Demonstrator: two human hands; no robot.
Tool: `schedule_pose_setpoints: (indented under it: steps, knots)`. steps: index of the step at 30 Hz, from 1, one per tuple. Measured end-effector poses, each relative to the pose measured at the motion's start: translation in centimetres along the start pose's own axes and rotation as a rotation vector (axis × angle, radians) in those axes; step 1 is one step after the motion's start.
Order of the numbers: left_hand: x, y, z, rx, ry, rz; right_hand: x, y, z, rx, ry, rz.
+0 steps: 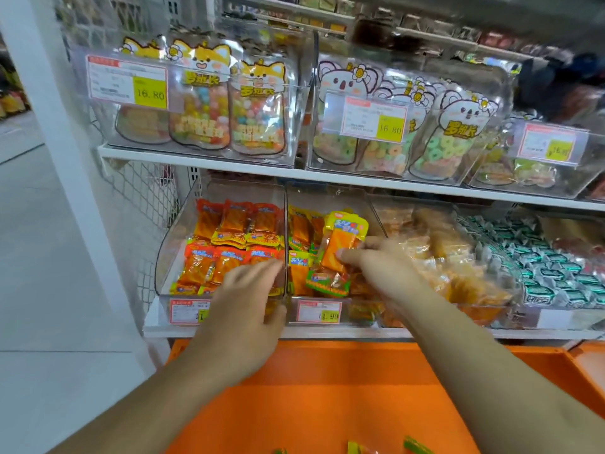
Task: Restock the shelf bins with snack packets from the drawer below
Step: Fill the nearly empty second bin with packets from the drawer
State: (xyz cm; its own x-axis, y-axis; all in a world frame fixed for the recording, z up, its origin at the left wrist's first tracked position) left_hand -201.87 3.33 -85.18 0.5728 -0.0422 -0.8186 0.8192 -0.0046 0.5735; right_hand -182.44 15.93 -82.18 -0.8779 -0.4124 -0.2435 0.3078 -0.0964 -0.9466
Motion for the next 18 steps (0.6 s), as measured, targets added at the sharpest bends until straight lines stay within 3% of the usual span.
schedule_pose_setpoints:
  steps: [7, 12, 18]
  knots:
    - [0.3, -0.5, -0.2, -0.016, -0.109, -0.111, 3.2, 0.4, -5.1, 0.179, -0.171, 0.342]
    - [0.3, -0.8, -0.3, 0.007, -0.084, -0.052, 3.8, 2.2, -6.3, 0.129, -0.015, 0.677]
    - [0.7, -0.9, -0.4, 0.006, -0.088, -0.070, 4.4, 3.6, -6.7, 0.093, 0.013, 0.956]
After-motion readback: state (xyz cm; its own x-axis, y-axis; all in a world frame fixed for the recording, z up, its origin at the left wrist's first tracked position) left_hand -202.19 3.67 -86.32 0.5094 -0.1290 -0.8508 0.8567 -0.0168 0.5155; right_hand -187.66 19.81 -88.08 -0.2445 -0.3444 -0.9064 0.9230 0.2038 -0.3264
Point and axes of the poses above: each hand's wrist, its own z-axis away from the middle knuckle, its own x-axis out of the palm, y = z × x, the point moved 2 cm from there along -z, towards the middle knuckle, and after that the axes turned 15 degrees about -y, right-handed, at the moved point
